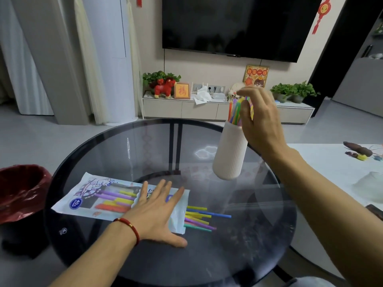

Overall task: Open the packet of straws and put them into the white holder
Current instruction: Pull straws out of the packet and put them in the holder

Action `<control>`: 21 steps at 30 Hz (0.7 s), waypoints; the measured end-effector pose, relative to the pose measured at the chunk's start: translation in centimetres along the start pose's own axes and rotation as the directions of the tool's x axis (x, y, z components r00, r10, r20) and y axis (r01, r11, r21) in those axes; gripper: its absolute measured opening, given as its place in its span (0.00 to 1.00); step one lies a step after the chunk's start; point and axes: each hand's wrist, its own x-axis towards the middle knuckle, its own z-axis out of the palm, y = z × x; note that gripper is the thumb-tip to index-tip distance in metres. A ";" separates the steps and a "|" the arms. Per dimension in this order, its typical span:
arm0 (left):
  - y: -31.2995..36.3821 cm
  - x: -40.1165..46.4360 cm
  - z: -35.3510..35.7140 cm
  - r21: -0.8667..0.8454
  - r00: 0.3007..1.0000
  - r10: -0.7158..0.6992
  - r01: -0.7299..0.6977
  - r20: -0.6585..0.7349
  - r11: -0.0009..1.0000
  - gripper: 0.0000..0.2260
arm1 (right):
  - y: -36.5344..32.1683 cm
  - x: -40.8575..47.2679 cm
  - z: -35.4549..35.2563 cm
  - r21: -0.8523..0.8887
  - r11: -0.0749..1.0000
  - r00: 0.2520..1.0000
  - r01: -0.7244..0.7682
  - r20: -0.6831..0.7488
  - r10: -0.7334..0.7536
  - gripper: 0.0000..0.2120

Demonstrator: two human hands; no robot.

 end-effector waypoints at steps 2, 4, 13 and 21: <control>-0.1 -0.2 -0.2 0.007 1.000 0.013 -0.013 -0.027 1.000 0.61 | -1.2 -3.2 0.1 0.013 0.993 0.987 0.115 0.116 -0.115 0.10; 0.1 -0.3 -0.6 0.021 0.992 0.031 -0.029 -0.124 0.999 0.60 | -2.2 -6.7 0.7 0.055 0.996 0.925 0.071 0.371 -0.086 0.08; 0.8 -0.3 -1.2 0.012 0.937 -0.012 0.017 -0.349 1.000 0.49 | -3.5 -16.3 4.9 0.139 0.929 0.584 -0.343 0.806 0.095 0.23; 0.9 -0.1 -1.3 0.022 0.926 -0.037 0.049 -0.376 0.999 0.48 | -5.7 -16.8 6.2 0.223 0.834 0.562 -0.505 0.818 0.122 0.14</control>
